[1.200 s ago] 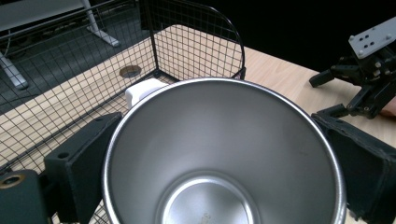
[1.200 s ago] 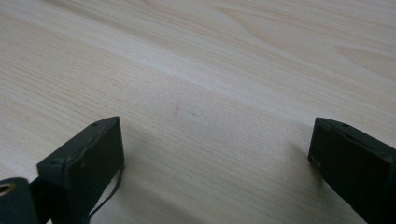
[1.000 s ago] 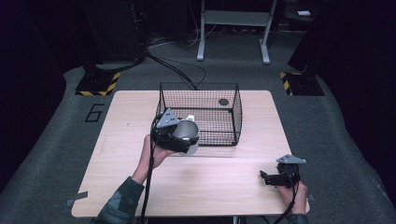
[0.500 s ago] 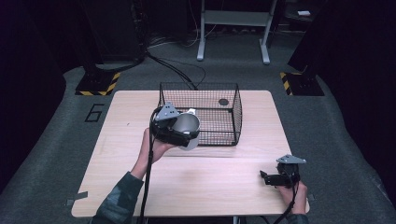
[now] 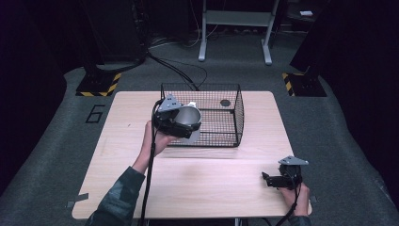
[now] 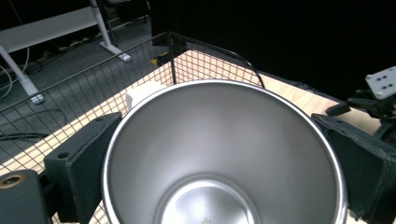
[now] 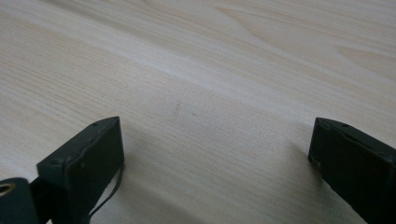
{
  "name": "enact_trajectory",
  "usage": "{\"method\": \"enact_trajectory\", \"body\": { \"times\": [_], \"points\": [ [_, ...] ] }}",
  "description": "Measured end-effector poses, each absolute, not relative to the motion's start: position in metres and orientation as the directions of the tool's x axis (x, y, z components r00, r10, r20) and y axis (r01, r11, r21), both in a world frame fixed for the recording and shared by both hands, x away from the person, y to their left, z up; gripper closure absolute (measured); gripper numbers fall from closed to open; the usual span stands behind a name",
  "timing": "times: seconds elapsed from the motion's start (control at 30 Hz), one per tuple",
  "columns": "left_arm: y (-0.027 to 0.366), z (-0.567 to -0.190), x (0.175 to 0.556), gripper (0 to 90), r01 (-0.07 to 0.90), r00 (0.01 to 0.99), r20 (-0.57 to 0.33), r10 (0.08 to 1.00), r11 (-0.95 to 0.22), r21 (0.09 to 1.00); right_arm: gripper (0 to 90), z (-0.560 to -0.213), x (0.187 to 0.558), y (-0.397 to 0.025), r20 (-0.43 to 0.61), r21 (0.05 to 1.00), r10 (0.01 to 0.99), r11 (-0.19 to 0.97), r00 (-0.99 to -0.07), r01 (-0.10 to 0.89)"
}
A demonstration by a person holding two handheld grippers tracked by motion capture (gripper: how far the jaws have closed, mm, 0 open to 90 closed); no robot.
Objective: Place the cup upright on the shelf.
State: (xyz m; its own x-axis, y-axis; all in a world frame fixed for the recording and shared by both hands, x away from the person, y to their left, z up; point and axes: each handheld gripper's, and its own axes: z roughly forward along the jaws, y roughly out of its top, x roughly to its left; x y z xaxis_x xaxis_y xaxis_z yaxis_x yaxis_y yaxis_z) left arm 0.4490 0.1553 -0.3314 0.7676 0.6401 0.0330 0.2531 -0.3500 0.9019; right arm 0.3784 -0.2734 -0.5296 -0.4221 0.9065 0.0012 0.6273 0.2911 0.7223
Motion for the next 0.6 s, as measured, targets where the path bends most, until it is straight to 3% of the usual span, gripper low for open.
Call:
{"method": "enact_trajectory", "body": {
  "times": [0.6],
  "points": [
    [0.137, -0.328, 0.483, 6.2, 0.268, 0.748, 0.039, 0.663, -0.355, 0.896, 1.1, -0.53, 0.379, -0.273, 0.002, 0.72, 0.906, 0.293, -0.424, 0.629]
  ]
}}
